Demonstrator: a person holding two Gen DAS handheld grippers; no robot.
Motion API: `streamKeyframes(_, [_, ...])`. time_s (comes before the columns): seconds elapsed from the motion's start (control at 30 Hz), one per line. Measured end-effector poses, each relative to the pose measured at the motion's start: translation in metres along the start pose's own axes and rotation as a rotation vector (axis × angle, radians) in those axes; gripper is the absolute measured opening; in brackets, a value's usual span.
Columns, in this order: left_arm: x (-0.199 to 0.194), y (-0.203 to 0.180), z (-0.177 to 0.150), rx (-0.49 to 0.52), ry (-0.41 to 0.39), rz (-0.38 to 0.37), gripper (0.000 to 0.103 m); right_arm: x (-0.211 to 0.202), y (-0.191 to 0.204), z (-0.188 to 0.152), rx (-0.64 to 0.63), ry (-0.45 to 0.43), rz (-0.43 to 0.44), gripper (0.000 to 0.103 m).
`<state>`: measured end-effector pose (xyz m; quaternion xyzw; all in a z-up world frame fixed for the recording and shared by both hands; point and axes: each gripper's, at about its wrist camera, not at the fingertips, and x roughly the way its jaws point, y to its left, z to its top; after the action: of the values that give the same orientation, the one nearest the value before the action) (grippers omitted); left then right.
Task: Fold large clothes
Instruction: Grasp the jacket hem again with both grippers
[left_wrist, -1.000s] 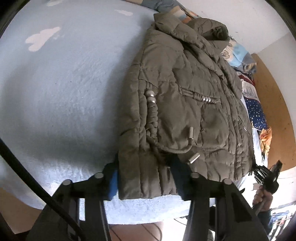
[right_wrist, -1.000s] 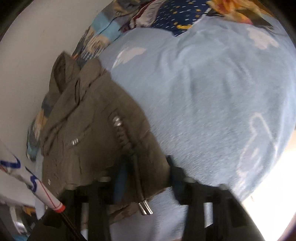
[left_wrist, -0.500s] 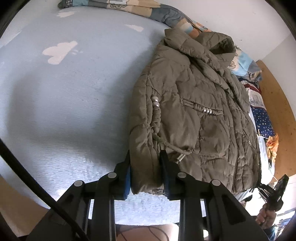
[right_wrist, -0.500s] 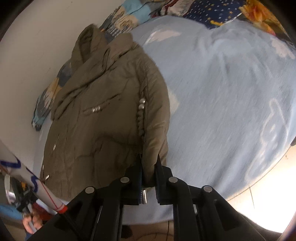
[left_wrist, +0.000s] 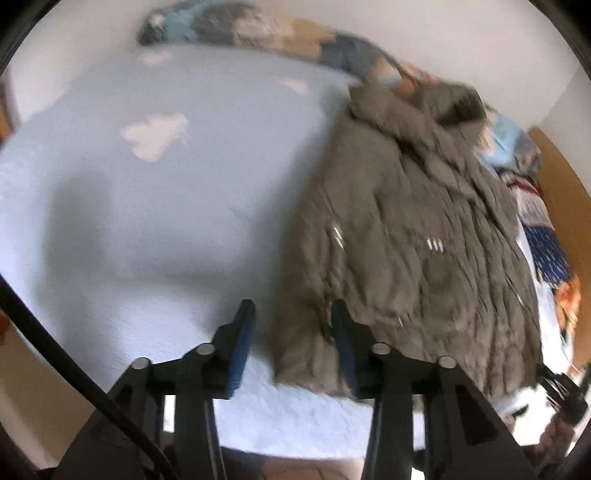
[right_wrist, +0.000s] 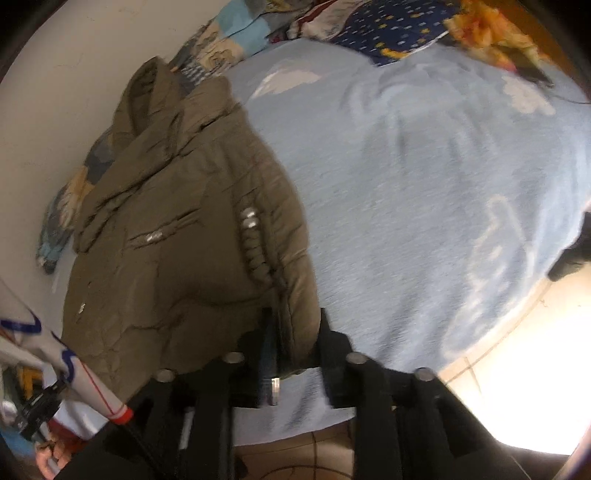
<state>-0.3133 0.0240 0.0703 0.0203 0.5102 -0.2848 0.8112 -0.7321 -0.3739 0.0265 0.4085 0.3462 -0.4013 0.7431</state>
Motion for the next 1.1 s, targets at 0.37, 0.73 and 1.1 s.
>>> streamKeyframes(0.37, [0.007, -0.103, -0.005, 0.286, -0.069, -0.022, 0.058, -0.018, 0.069, 0.007, -0.203, -0.180, 0.046, 0.037])
streamKeyframes(0.73, [0.069, -0.169, -0.040, 0.441, 0.062, 0.036, 0.063, 0.056, 0.129, -0.016, -0.392, -0.006, 0.000, 0.038])
streamKeyframes(1.1, [0.081, -0.172, -0.049, 0.452, 0.045, 0.074, 0.076, 0.067, 0.134, -0.025, -0.460, -0.016, -0.063, 0.042])
